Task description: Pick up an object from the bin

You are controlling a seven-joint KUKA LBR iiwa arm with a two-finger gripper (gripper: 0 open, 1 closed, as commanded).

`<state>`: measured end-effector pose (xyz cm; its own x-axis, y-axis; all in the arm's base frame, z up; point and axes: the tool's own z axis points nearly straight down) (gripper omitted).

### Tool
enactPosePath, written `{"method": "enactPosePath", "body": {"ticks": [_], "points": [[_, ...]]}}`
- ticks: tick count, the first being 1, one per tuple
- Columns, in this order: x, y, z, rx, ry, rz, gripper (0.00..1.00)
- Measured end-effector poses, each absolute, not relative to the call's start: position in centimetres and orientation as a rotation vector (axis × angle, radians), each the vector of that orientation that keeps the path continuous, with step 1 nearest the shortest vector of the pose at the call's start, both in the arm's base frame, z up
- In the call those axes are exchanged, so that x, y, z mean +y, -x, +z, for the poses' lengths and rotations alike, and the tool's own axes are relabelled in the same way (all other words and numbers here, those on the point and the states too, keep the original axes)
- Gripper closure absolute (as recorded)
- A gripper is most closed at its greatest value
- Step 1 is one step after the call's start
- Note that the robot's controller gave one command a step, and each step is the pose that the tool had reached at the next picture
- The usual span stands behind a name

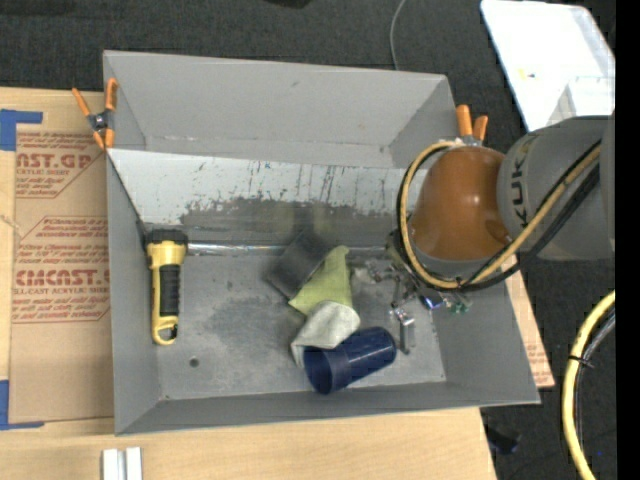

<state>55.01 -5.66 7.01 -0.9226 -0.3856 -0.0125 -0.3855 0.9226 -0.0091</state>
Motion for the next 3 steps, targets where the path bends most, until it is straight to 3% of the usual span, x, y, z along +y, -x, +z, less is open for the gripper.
{"method": "enactPosePath", "body": {"ticks": [1, 2, 3], "points": [[-5.0, -56.4, 7.0, 3.100, 0.393, -0.006, 0.00], [-2.7, -55.9, 7.0, 3.065, 0.608, -0.011, 0.00], [-2.5, -57.1, 7.0, 3.060, 0.631, -0.007, 0.00]]}}
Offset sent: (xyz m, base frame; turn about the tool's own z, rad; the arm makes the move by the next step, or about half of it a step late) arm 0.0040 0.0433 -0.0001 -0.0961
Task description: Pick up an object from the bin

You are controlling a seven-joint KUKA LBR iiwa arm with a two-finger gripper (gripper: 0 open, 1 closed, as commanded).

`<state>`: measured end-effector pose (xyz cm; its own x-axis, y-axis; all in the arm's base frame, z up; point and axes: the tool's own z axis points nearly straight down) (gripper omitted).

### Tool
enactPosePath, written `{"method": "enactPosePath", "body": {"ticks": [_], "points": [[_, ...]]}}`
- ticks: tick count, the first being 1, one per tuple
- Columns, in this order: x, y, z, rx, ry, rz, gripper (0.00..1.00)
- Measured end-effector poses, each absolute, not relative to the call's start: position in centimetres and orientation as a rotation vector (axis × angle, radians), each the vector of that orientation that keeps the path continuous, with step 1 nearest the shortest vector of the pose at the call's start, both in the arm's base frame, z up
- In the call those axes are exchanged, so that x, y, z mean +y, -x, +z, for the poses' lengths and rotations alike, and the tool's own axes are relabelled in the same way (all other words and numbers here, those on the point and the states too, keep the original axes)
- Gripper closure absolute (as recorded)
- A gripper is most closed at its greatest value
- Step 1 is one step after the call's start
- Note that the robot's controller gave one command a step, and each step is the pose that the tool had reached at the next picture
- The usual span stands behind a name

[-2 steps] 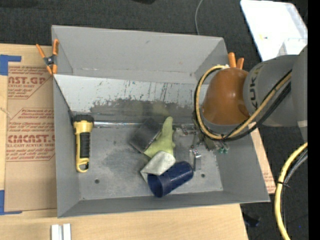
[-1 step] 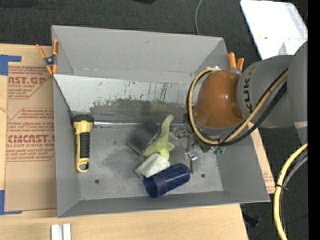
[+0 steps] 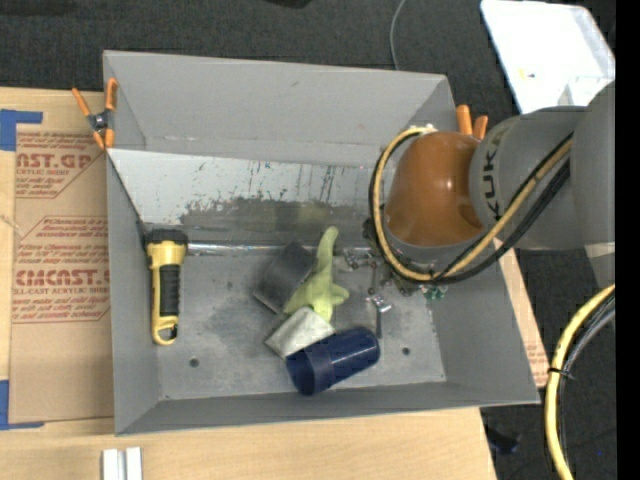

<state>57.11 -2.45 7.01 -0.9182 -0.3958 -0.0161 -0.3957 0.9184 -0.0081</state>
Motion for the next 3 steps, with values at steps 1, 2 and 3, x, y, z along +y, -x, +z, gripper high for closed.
{"method": "enactPosePath", "body": {"ticks": [1, 2, 3], "points": [[0.3, -58.1, 7.0, 3.075, 0.549, -0.010, 0.00], [5.7, -57.5, 7.1, 3.017, 0.796, -0.015, 0.00], [10.2, -57.3, 7.1, 3.016, 0.794, -0.011, 0.00]]}}
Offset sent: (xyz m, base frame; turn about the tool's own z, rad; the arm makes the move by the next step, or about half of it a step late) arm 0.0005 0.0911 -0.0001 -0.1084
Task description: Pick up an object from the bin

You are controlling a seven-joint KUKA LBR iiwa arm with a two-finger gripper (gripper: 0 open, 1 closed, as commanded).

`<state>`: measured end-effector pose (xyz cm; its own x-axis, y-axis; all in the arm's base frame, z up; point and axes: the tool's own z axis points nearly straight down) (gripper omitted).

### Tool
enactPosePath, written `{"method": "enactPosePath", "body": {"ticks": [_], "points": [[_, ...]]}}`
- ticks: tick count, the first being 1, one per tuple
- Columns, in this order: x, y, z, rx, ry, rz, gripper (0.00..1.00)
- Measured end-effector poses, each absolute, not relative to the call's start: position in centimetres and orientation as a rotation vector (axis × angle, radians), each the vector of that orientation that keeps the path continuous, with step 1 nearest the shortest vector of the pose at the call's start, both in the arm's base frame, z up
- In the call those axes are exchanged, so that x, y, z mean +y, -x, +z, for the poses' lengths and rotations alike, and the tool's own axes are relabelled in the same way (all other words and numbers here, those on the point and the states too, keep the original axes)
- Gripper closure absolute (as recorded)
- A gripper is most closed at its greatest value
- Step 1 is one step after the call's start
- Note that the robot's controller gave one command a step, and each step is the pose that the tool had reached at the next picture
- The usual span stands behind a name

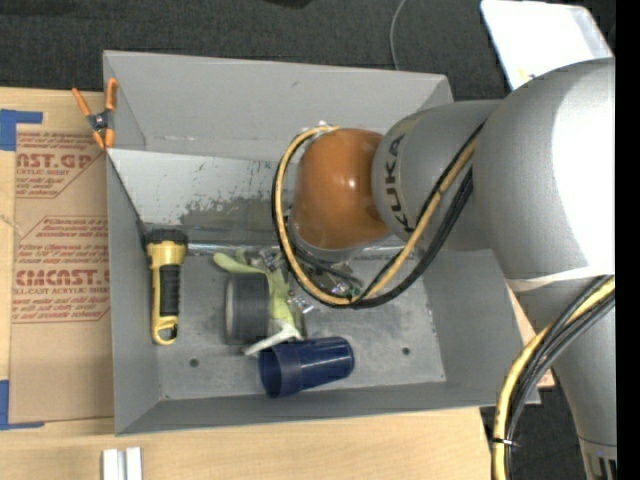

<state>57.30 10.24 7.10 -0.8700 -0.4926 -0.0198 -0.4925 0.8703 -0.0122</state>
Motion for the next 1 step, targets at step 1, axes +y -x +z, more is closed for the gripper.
{"method": "enactPosePath", "body": {"ticks": [1], "points": [[11.36, -57.48, 7.16, 2.862, 1.229, -0.018, 0.00]]}}
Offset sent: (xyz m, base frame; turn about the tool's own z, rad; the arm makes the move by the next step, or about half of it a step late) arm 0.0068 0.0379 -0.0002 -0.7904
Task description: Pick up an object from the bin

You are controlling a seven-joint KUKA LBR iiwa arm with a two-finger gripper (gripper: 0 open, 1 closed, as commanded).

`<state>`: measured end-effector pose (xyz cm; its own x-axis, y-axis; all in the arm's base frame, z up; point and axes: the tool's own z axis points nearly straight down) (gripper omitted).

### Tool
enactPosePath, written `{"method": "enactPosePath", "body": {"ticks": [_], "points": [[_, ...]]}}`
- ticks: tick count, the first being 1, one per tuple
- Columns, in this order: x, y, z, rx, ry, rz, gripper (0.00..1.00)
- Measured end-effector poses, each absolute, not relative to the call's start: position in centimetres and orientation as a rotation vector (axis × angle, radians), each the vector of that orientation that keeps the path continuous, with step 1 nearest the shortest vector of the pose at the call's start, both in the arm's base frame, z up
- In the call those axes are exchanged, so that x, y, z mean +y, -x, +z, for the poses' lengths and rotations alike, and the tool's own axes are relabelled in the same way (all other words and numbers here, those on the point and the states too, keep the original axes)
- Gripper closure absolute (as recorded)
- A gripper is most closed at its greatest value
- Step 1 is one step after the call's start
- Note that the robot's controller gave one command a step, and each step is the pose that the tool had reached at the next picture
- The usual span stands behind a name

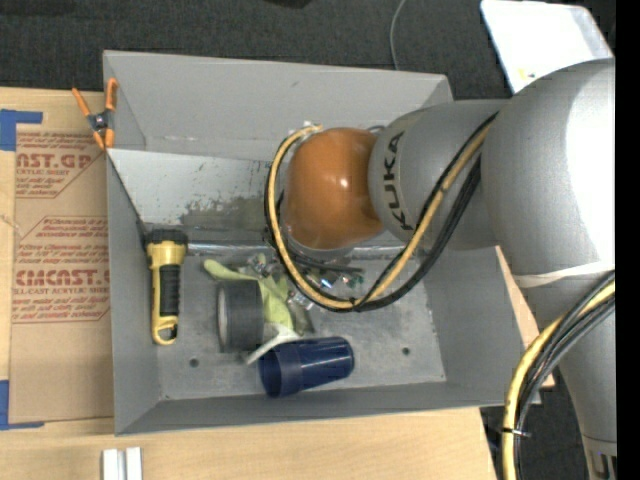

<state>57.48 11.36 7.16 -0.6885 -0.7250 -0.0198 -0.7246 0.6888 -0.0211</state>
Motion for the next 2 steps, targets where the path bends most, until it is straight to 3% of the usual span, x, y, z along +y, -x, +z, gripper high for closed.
{"method": "enactPosePath", "body": {"ticks": [1, 2], "points": [[13.1, -57.9, 7.2, 2.568, 1.762, -0.025, 0.00], [11.7, -56.4, 7.1, 2.279, 2.120, -0.031, 1.00]]}}
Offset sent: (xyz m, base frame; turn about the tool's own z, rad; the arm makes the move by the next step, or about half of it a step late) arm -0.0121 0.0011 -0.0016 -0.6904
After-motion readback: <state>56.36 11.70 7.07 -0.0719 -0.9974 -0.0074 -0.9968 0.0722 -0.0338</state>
